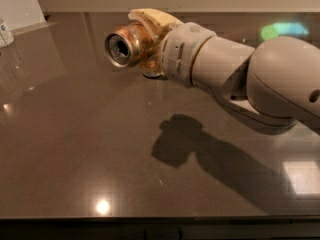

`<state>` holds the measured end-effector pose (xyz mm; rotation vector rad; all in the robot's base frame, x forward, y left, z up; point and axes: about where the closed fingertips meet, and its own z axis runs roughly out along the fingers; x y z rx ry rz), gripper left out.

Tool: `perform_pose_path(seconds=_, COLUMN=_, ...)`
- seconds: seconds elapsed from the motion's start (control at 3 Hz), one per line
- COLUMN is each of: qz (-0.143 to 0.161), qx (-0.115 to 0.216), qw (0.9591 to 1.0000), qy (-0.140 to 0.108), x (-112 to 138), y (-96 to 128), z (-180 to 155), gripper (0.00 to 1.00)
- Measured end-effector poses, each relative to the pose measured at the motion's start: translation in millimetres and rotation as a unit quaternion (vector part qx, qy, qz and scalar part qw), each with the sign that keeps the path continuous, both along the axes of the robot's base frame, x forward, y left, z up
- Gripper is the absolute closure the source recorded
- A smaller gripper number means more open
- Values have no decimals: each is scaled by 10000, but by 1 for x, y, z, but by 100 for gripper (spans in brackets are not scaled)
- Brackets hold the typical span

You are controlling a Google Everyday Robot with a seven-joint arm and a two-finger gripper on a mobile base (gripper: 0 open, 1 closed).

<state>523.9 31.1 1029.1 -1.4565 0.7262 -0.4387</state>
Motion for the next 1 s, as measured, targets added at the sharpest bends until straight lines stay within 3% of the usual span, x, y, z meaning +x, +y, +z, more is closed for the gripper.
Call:
perform_pose_path(seconds=0.33, qz=-136, qx=-461, qw=9961, qy=-746, x=0, y=8, z=3, gripper=100)
perform_pose_path(seconds=0.67, qz=-102, qx=-1051, qw=9848, qy=-1377, x=-5, y=17, z=3, gripper=100)
perform_pose_path(seconds=1.0, qz=39, qx=-1589, qw=9707, qy=-1802, x=-6, y=18, z=-7, gripper=100)
